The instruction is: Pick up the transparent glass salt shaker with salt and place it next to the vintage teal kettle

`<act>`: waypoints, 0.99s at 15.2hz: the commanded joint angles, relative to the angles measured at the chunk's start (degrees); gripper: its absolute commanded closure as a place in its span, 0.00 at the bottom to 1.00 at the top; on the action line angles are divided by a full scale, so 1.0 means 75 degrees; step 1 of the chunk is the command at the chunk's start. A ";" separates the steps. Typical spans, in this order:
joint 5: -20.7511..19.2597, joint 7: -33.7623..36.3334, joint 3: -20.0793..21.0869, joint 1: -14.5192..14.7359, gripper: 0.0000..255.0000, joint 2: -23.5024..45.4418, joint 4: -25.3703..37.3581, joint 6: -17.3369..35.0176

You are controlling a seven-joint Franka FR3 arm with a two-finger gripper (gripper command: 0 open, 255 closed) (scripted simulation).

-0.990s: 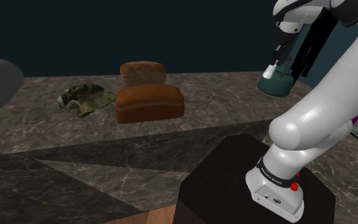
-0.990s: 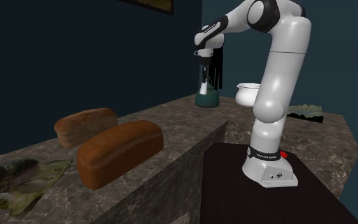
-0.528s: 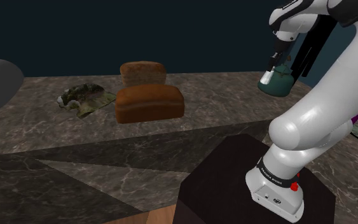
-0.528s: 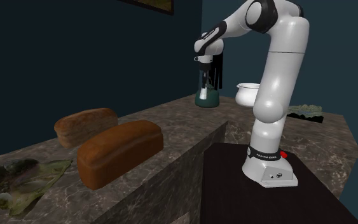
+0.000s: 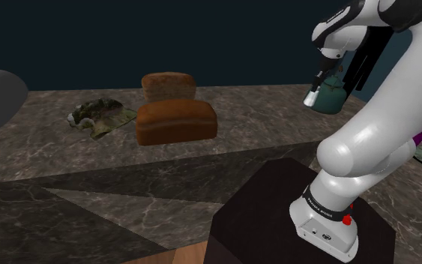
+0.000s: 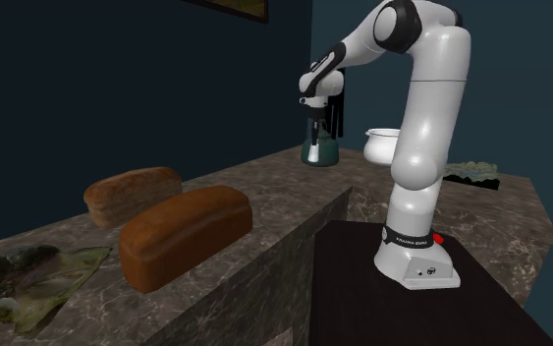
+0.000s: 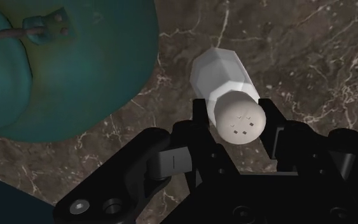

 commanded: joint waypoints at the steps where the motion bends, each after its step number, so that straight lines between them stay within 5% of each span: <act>1: 0.0057 -0.0049 -0.0013 -0.0012 1.00 0.0089 -0.0135 0.0216; 15: 0.0373 -0.0258 -0.0013 -0.0050 1.00 0.0542 -0.0546 0.1012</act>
